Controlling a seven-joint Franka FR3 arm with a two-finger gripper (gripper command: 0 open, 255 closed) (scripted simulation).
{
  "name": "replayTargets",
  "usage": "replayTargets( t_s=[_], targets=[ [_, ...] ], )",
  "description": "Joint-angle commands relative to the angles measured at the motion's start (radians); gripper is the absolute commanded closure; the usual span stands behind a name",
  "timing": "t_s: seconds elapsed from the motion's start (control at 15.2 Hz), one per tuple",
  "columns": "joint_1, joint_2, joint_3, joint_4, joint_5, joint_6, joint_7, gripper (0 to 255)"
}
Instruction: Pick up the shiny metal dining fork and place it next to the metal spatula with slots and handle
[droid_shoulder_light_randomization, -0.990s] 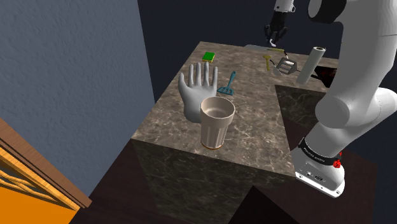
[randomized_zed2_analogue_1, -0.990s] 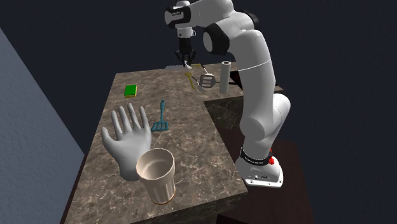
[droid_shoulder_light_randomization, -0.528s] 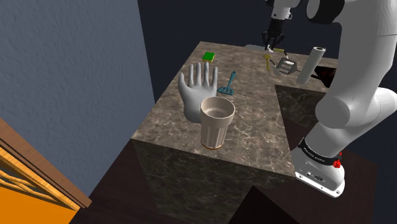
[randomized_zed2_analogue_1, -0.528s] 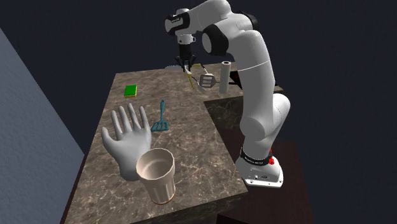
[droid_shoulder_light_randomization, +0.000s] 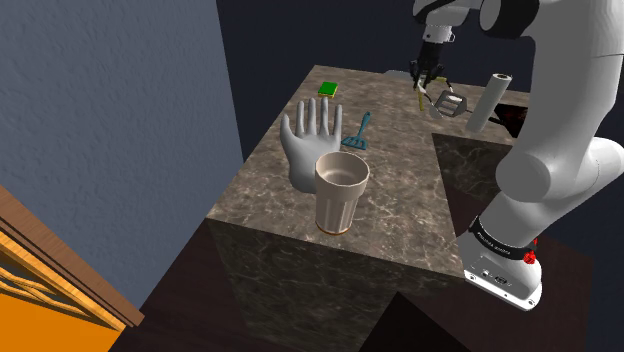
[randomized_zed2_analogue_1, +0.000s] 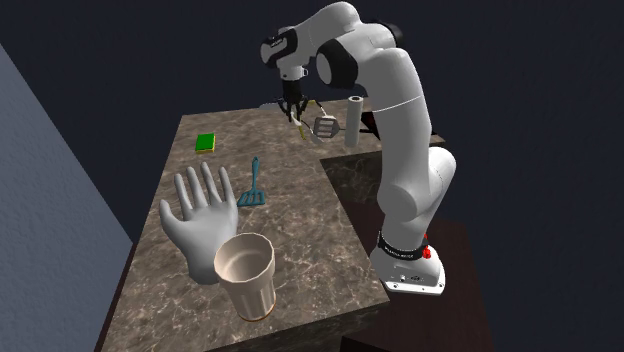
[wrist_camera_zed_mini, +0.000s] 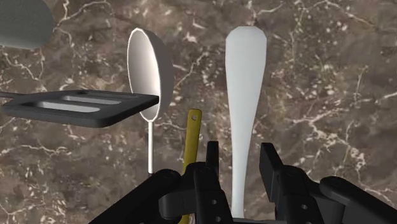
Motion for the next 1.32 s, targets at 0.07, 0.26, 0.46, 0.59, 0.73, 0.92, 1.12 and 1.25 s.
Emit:
replayTargets(
  t_s=[0.07,0.26,0.46,0.59,0.73,0.92,1.12,1.25],
  targets=[
    [0.0,0.014,0.003,-0.023,0.006,0.037,-0.005,255],
    [0.0,0.026,0.006,-0.045,0.011,0.07,-0.01,255],
    [-0.001,0.04,0.009,-0.064,0.018,0.102,-0.014,255],
    [-0.001,0.051,0.012,-0.076,0.022,0.124,-0.018,255],
    [-0.002,0.062,0.014,-0.086,0.027,0.145,-0.021,255],
    [-0.002,0.062,0.014,-0.087,0.027,0.145,-0.021,255],
    [-0.002,0.062,0.014,-0.086,0.027,0.145,-0.021,255],
    [-0.002,0.062,0.014,-0.087,0.027,0.145,-0.021,0]
  ],
)
